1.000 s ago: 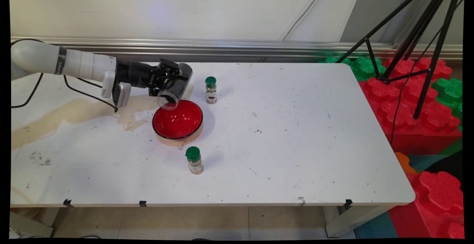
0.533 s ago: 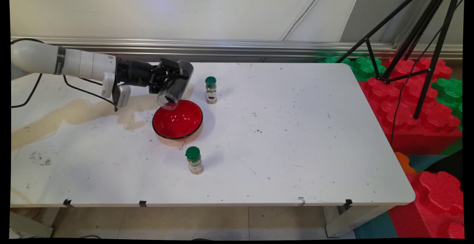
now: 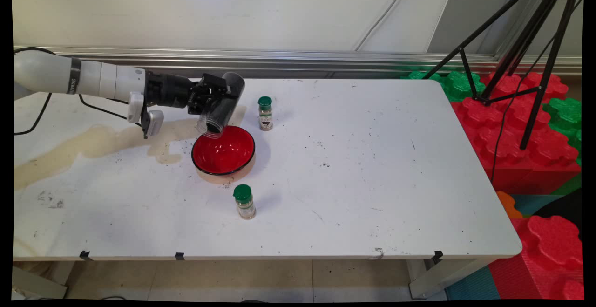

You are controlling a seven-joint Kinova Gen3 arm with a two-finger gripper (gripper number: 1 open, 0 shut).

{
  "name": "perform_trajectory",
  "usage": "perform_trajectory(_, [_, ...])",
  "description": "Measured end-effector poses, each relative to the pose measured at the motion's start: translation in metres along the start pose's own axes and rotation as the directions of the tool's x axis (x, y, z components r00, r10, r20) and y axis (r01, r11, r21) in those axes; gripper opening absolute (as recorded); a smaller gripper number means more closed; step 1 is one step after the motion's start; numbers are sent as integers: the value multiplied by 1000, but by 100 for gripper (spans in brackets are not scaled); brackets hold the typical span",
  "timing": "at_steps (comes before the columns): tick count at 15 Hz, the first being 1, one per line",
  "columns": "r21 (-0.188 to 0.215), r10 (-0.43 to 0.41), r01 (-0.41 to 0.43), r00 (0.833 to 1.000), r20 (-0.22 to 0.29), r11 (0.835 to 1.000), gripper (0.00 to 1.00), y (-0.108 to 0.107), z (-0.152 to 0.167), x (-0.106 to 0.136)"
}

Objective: Pour the black seasoning powder in the red bowl

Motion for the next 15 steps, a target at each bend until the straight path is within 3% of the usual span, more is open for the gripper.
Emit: perform_trajectory(15, [17, 194, -195, 980, 37, 981, 0, -12, 0, 3])
